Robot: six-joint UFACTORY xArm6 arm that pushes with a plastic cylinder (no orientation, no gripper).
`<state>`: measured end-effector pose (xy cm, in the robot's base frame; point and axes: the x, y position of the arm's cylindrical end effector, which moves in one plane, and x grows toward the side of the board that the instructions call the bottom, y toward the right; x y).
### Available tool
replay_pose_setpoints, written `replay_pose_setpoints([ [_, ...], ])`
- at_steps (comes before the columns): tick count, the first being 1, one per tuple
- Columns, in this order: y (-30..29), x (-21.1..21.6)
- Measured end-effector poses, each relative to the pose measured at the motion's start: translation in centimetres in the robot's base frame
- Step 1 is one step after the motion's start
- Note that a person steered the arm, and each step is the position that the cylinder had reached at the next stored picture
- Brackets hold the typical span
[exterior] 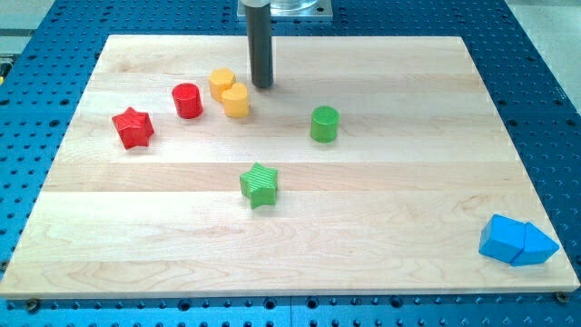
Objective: Push the yellow hexagon into the red circle
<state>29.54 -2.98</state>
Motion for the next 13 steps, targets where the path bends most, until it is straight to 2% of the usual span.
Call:
replay_pose_setpoints([
  [1,-0.6,-0.5],
  [3,-6.9,1.4],
  [7,-7.1,2.8],
  [8,-6.0,2.7],
  [9,0.2,0.8],
  [10,3.7,1.1],
  [11,2.8,6.8],
  [12,-1.4,11.6],
  [13,-2.5,12.2],
])
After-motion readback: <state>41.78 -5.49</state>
